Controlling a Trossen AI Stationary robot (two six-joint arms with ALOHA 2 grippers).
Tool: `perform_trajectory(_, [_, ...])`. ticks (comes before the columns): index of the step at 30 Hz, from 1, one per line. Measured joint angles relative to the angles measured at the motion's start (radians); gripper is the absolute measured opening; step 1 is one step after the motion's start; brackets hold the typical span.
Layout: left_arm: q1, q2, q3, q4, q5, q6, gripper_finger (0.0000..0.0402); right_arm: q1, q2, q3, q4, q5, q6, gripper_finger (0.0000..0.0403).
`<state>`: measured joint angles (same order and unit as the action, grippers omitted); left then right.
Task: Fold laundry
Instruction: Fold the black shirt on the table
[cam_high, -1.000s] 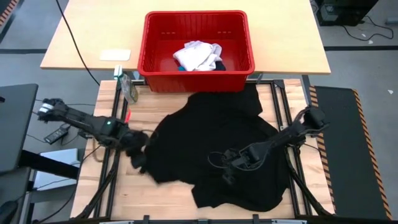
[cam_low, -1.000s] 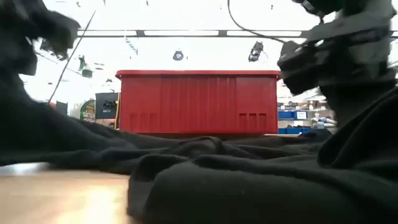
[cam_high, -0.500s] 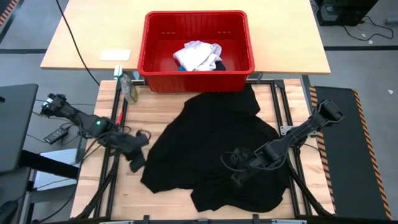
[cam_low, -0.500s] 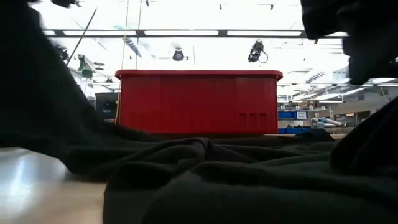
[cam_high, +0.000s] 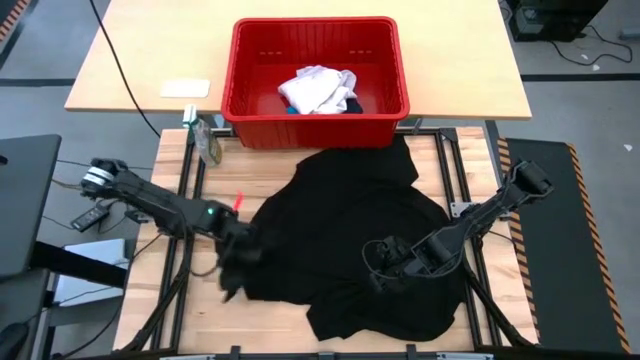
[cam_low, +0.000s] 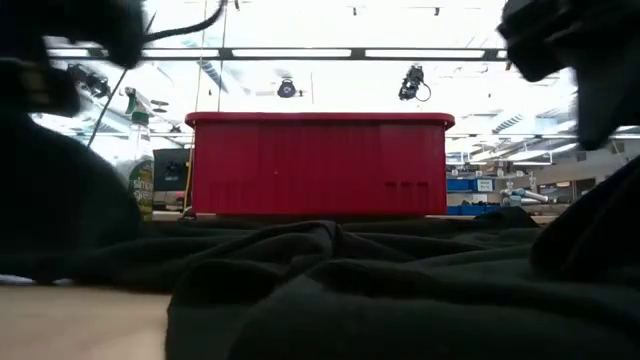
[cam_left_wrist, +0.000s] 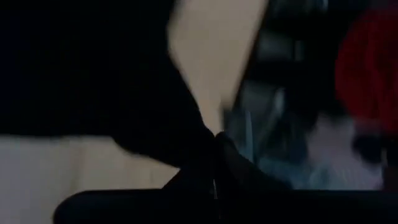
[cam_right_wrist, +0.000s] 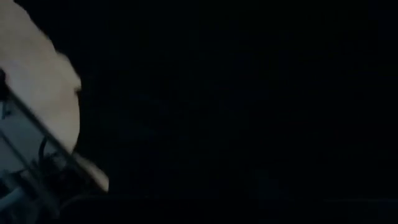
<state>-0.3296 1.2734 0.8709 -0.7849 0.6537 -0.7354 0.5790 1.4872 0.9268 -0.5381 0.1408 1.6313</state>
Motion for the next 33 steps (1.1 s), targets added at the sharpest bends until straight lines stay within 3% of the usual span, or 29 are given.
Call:
perform_trajectory(2, [-0.040, 0.009, -0.001, -0.055, 0.075, 0.040, 0.0001, 0.030, 0.000, 0.000, 0.001, -0.013, 0.050, 0.0006])
perform_trajectory(7, [-0.041, -0.063, -0.001, -0.151, 0.073, 0.080, 0.0019, 0.101, 0.000, 0.000, -0.003, 0.033, 0.200, 0.0006])
perform_trajectory(9, [-0.007, -0.102, -0.001, -0.162, 0.064, 0.116, 0.0028, 0.113, 0.000, 0.000, -0.024, 0.052, 0.249, 0.0006])
perform_trajectory(14, [0.134, -0.161, 0.000, -0.157, -0.075, 0.221, 0.0050, 0.108, 0.000, 0.000, -0.132, 0.056, 0.348, 0.0006])
perform_trajectory(20, [0.278, -0.160, 0.000, -0.132, -0.109, 0.369, 0.0080, 0.083, 0.000, 0.000, -0.222, 0.047, 0.435, 0.0006])
perform_trajectory(22, [0.324, -0.161, 0.000, -0.069, -0.155, 0.421, 0.0091, 0.075, 0.000, 0.000, -0.251, 0.047, 0.451, 0.0006])
perform_trajectory(26, [0.427, -0.130, -0.008, 0.191, -0.345, 0.534, 0.0104, 0.053, 0.000, -0.017, -0.299, 0.071, 0.461, 0.0005])
perform_trajectory(30, [0.538, 0.018, -0.027, 0.429, -0.327, 0.568, 0.0096, 0.029, 0.000, -0.078, -0.260, 0.136, 0.377, 0.0005])
perform_trajectory(33, [0.592, 0.169, -0.028, 0.509, -0.327, 0.568, 0.0082, 0.005, 0.000, -0.126, -0.226, 0.075, 0.366, 0.0005])
